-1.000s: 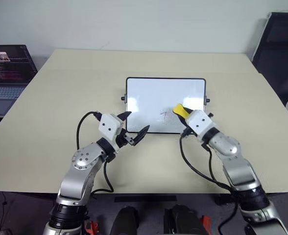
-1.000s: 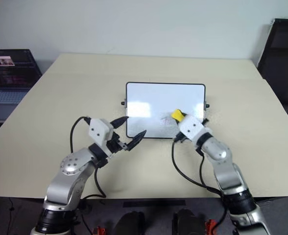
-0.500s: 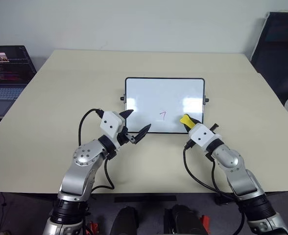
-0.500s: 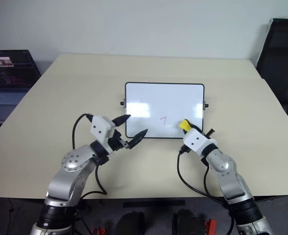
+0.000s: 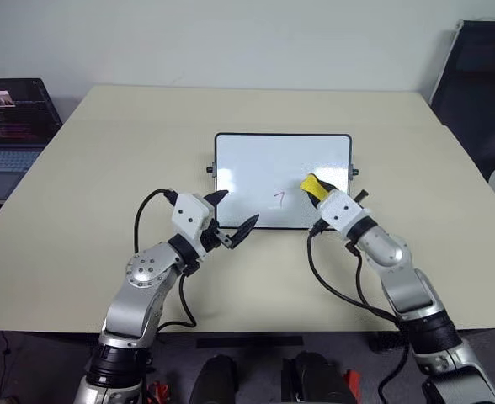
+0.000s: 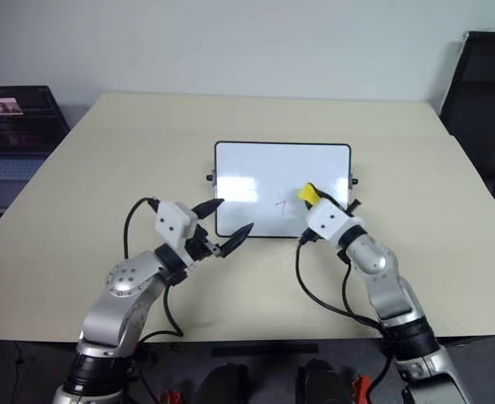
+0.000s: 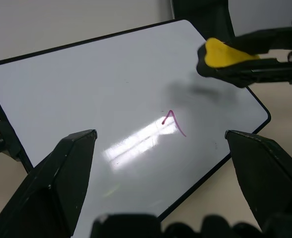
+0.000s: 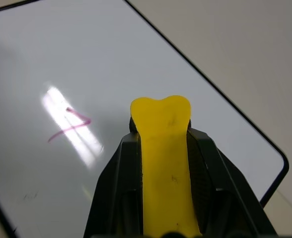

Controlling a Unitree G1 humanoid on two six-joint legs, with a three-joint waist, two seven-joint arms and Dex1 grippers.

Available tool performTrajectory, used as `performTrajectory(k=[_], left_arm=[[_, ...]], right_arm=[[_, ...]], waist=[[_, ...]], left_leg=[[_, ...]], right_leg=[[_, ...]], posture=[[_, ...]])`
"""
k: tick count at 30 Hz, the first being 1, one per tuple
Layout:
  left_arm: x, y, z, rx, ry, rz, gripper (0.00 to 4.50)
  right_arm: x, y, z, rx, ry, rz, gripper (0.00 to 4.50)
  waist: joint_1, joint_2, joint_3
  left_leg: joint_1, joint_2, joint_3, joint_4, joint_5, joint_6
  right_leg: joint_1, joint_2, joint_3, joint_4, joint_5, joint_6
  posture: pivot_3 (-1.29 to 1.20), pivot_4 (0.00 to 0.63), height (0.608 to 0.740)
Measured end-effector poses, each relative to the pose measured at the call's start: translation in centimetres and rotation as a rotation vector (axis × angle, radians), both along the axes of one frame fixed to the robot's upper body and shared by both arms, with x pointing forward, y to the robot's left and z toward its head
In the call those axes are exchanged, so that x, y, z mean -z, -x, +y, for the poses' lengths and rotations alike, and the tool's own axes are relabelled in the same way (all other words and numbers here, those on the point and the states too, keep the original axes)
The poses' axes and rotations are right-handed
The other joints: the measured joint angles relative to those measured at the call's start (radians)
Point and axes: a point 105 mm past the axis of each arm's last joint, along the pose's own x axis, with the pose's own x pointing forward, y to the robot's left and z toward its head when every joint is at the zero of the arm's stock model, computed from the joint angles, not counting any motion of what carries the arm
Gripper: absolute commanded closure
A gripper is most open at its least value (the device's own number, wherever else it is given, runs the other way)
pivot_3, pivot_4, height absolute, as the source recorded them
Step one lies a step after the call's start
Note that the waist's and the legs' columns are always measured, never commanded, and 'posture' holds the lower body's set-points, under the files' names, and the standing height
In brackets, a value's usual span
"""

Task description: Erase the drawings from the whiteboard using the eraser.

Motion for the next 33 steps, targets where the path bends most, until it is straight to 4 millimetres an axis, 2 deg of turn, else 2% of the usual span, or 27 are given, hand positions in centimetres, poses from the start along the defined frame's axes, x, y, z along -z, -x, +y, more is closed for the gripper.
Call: performTrajectory(k=[5, 10, 12, 16, 25, 33], left_arm=[[1.4, 0.5, 0.1, -0.009, 0.008, 0.029, 0.00], [1.8, 0.4, 0.4, -0.017, 0.008, 0.036, 0.00], [1.7, 0.4, 0.4, -0.017, 0.009, 0.026, 0.00], [1.7, 0.4, 0.5, -0.024, 0.006, 0.024, 0.00], [2.2, 0.6, 0.9, -0.050, 0.008, 0.033, 0.00], [1.5, 0.6, 0.9, -0.056, 0.001, 0.020, 0.00]], right_arm=[[-2.3, -1.4, 2.0, -0.046, 0.001, -0.041, 3.59], [-2.5, -3.0, 3.0, -0.055, 0.035, -0.031, 3.59], [-1.7, -3.5, 3.5, -0.053, 0.081, -0.009, 3.59], [1.1, -4.1, 3.7, -0.044, 0.165, 0.067, 3.59], [2.5, -3.6, 3.9, -0.059, 0.196, 0.083, 3.59], [4.3, -2.4, 4.3, -0.090, 0.212, 0.111, 3.59]], waist=[[0.003, 0.000, 0.000], [0.004, 0.000, 0.000], [0.004, 0.000, 0.000], [0.005, 0.000, 0.000], [0.004, 0.000, 0.000], [0.003, 0.000, 0.000]], left_leg=[[0.000, 0.000, 0.000, 0.000, 0.000, 0.000], [0.000, 0.000, 0.000, 0.000, 0.000, 0.000], [0.000, 0.000, 0.000, 0.000, 0.000, 0.000], [0.000, 0.000, 0.000, 0.000, 0.000, 0.000], [0.004, 0.000, 0.000, 0.001, 0.000, 0.000], [0.010, 0.001, 0.001, 0.001, 0.000, 0.000]], right_leg=[[0.000, 0.000, -0.001, 0.000, 0.000, 0.000], [0.000, 0.000, -0.001, 0.000, 0.000, 0.000], [0.000, 0.000, -0.001, 0.000, 0.000, 0.000], [0.000, -0.001, 0.000, 0.000, 0.000, 0.000], [0.004, -0.001, 0.000, 0.001, 0.000, 0.000], [0.009, 0.000, 0.001, 0.001, 0.000, 0.000]], posture=[[0.00, 0.150, 0.740], [0.00, 0.150, 0.740], [0.00, 0.150, 0.740], [0.00, 0.150, 0.740], [0.00, 0.150, 0.740], [0.00, 0.150, 0.740]])
